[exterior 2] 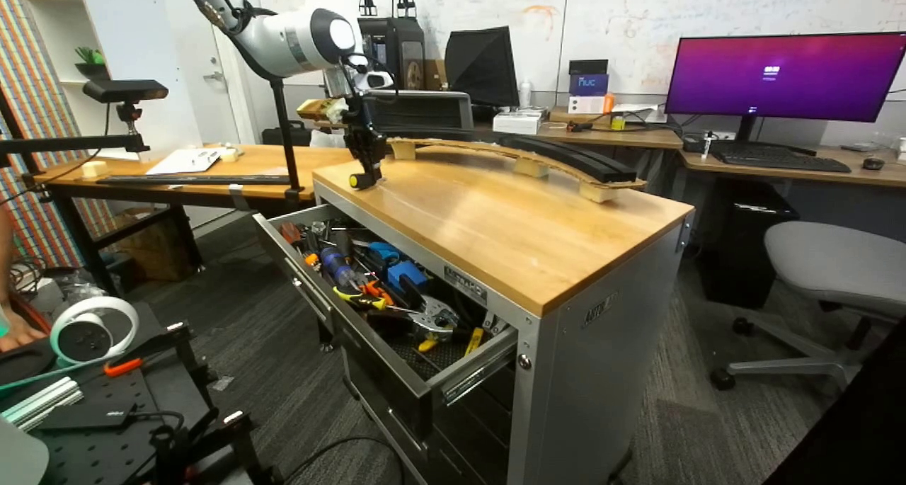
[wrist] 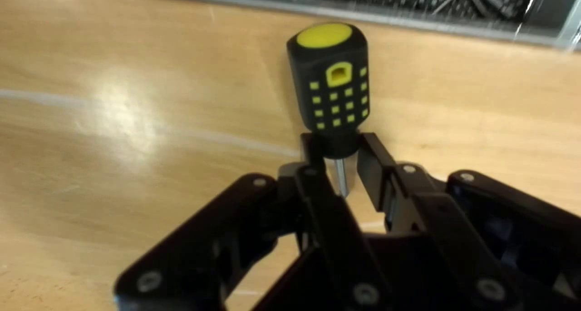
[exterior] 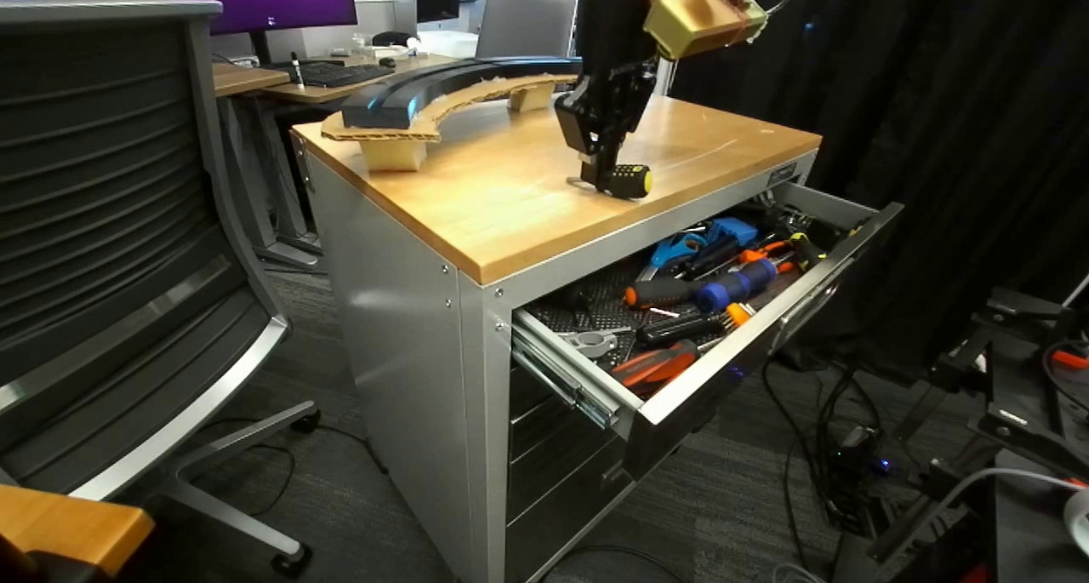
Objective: Put the screwdriver in the drawer and then close the drawer
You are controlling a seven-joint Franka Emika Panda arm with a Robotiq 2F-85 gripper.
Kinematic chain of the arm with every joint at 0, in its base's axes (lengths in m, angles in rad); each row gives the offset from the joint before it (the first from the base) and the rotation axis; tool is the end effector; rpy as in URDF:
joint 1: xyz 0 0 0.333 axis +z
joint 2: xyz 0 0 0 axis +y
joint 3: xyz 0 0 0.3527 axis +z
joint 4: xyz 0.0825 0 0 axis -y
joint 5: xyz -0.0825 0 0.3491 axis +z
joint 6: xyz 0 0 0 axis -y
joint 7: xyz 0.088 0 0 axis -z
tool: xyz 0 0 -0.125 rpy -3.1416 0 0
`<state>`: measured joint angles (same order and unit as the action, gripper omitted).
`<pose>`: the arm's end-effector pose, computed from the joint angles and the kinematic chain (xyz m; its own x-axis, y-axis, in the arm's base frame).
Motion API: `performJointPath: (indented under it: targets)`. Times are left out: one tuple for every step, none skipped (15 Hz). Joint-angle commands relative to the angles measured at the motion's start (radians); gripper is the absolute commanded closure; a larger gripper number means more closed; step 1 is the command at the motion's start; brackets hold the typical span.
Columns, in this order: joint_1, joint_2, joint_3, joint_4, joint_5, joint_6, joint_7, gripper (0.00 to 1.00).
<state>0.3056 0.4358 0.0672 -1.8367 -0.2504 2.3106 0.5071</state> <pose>0.5976 0.2206 0.3351 0.9942 0.0308 0.1027 0.0175 -0.9916 0.1281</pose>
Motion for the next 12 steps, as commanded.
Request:
performJointPath:
  targets:
    - [-0.021,-0.172,0.068,-0.196,0.094,-0.069,-0.173,0.91]
    - [-0.009,-0.192,0.071,-0.218,0.074,-0.107,-0.194,0.91]
    - [-0.002,-0.213,0.075,-0.246,0.049,-0.125,-0.200,0.91]
    - [0.000,-0.229,0.086,-0.268,0.042,-0.139,-0.212,0.91]
    - [0.007,-0.244,0.092,-0.287,0.022,-0.139,-0.204,0.91]
    - [0.012,-0.254,0.098,-0.311,-0.004,-0.108,-0.192,0.91]
    - [0.013,-0.259,0.106,-0.328,-0.017,-0.080,-0.183,0.92]
    - [0.015,-0.254,0.118,-0.331,-0.012,-0.077,-0.190,0.92]
    - [0.014,-0.249,0.127,-0.344,-0.006,-0.047,-0.190,0.91]
    - [0.015,-0.238,0.137,-0.349,0.003,-0.029,-0.193,0.49]
    - [0.016,-0.231,0.144,-0.351,0.009,-0.021,-0.197,0.49]
    - [0.017,-0.224,0.149,-0.354,0.012,-0.008,-0.196,0.42]
